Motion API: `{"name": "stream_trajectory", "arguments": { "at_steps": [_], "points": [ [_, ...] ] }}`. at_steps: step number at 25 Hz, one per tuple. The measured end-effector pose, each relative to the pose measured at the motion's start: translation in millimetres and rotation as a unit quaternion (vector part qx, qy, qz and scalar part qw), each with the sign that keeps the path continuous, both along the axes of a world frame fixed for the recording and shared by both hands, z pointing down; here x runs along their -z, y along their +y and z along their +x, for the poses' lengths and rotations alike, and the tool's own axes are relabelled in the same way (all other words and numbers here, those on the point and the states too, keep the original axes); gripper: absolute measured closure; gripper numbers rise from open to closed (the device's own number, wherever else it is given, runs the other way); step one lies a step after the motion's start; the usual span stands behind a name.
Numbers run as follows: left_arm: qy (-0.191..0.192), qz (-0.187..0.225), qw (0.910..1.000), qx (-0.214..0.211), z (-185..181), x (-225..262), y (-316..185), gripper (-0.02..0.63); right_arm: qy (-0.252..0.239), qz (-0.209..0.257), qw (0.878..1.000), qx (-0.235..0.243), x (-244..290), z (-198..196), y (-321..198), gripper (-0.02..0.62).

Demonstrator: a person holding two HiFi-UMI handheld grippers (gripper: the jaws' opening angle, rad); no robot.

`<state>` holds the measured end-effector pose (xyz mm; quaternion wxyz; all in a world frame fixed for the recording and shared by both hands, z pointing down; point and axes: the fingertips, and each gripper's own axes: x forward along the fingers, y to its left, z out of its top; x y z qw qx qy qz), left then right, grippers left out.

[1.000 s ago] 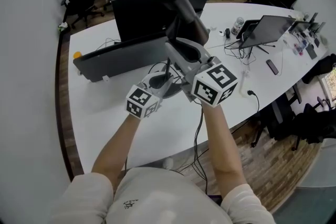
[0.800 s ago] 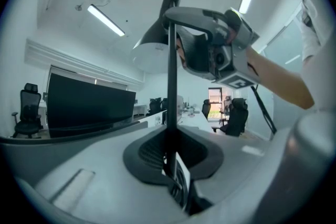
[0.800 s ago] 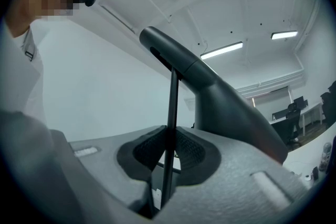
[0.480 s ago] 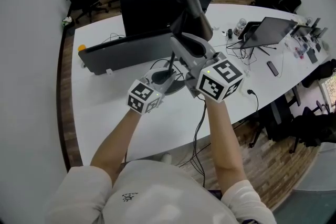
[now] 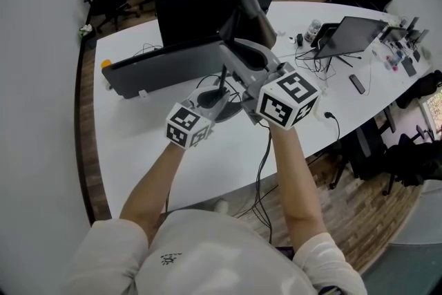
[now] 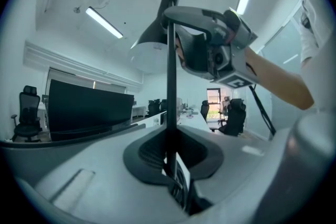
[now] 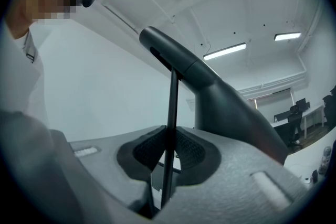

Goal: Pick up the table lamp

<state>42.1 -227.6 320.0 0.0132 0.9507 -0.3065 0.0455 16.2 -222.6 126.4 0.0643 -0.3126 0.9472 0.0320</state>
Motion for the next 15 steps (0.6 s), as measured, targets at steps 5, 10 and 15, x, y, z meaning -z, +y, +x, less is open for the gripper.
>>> {"name": "stream_trajectory", "arguments": {
  "at_steps": [5, 10, 15],
  "points": [
    [-0.002, -0.004, 1.0000, 0.000, -0.1, -5.1, 0.6, 0.575, 0.003, -0.006, 1.000, 0.000, -5.1, -0.2, -0.2, 0.546],
    [-0.003, -0.004, 1.0000, 0.001, -2.9, -5.3, 3.4, 0.577, 0.002, -0.008, 1.000, 0.000, -5.2, -1.8, 2.7, 0.546],
    [-0.004, -0.005, 1.0000, 0.000, -5.8, -7.9, -1.6, 0.575, 0.006, -0.007, 1.000, 0.001, -8.0, -6.7, -1.6, 0.546]
  ]
}}
